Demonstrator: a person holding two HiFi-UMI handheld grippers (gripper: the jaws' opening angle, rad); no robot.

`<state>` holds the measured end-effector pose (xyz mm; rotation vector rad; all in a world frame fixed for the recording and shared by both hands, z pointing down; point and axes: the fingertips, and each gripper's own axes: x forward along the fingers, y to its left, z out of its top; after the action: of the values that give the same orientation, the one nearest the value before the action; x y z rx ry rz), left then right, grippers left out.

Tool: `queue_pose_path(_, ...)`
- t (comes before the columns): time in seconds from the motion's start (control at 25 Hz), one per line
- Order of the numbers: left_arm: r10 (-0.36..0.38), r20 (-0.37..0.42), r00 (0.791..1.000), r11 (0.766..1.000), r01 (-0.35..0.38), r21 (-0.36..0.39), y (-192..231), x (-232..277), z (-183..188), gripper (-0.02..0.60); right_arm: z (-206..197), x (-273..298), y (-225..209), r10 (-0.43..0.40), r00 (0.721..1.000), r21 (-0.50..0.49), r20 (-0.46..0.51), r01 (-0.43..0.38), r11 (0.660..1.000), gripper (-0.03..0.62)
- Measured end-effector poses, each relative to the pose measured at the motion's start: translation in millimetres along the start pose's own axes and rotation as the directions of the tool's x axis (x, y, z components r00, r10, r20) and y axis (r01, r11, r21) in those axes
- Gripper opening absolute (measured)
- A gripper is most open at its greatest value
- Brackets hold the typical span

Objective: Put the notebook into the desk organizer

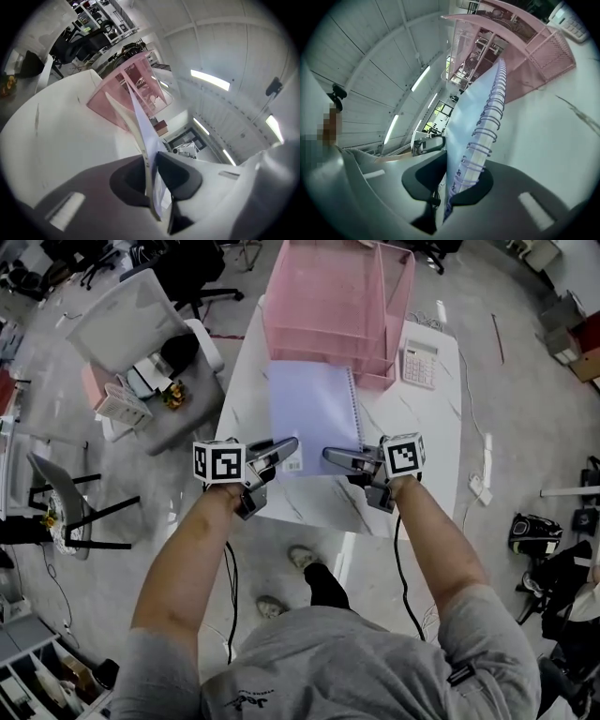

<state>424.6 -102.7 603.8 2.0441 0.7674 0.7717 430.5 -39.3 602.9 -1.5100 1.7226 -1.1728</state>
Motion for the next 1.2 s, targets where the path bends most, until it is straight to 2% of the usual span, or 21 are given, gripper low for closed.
queue_pose_path(0.12,-0.027,0.011,1.0,0.996,0.026,0.079,-5.7,0.3,10.3,0.104,7.3,-2.5,7.4,-0.005,1.0,-0.066,0.018,0.006,0.998,0.033)
queue_pose_path(0.2,-0.039,0.009,0.999,0.995,0.038,0.092,-4.3,1.2,9.0,0.104,6.9,-4.3,7.4,-0.023,1.0,-0.108,0.011,0.024,0.994,0.034)
queue_pose_path(0.28,-0.033,-0.005,0.999,0.998,0.033,0.051,7.3,8.0,7.5,0.107,7.7,-2.9,-5.8,-0.044,0.999,-0.094,0.011,0.045,0.995,0.034)
queue_pose_path(0.4,-0.004,-0.037,0.999,1.0,0.003,-0.023,25.0,18.1,3.5,0.115,5.3,-2.1,-25.4,-0.065,0.998,-0.015,0.028,0.065,0.998,0.034)
queue_pose_path(0.48,0.005,-0.051,0.999,0.999,-0.006,-0.034,29.7,24.4,9.4,0.117,8.6,-2.6,-29.9,-0.058,0.997,0.031,0.045,0.056,0.998,0.034)
queue_pose_path(0.68,0.031,-0.079,0.996,0.998,-0.035,-0.053,43.2,40.2,37.3,0.128,38.5,-1.2,-42.8,-0.056,0.995,0.071,0.087,0.05,0.996,0.035)
queue_pose_path(0.8,0.054,-0.054,0.997,0.995,-0.058,-0.081,52.1,45.9,54.5,0.137,51.8,1.1,-51.1,-0.065,0.992,0.147,0.105,0.049,0.988,0.035)
queue_pose_path(0.92,0.076,-0.004,0.997,0.99,-0.076,-0.117,60.6,47.9,68.6,0.155,66.0,-0.3,-63.7,-0.111,0.987,0.193,0.12,0.087,0.977,0.034)
queue_pose_path(1.04,0.035,0.039,0.999,0.986,-0.028,-0.166,61.5,44.1,70.3,0.198,84.0,4.3,-67.5,-0.083,0.985,0.206,0.15,0.051,0.977,0.033)
queue_pose_path(1.12,0.03,0.045,0.999,0.981,-0.021,-0.194,65.2,40.6,62.2,0.198,92.8,6.9,-72.5,-0.089,0.985,0.214,0.145,0.057,0.975,0.033)
queue_pose_path(1.16,0.037,0.046,0.998,0.979,-0.027,-0.202,68.1,39.9,58.3,0.191,96.4,7.5,-76.1,-0.1,0.985,0.222,0.14,0.067,0.973,0.034)
queue_pose_path(1.2,0.047,0.054,0.997,0.977,-0.035,-0.212,71.3,39.8,56.5,0.127,99.9,8.0,-79.5,-0.11,0.984,0.231,0.137,0.076,0.97,0.035)
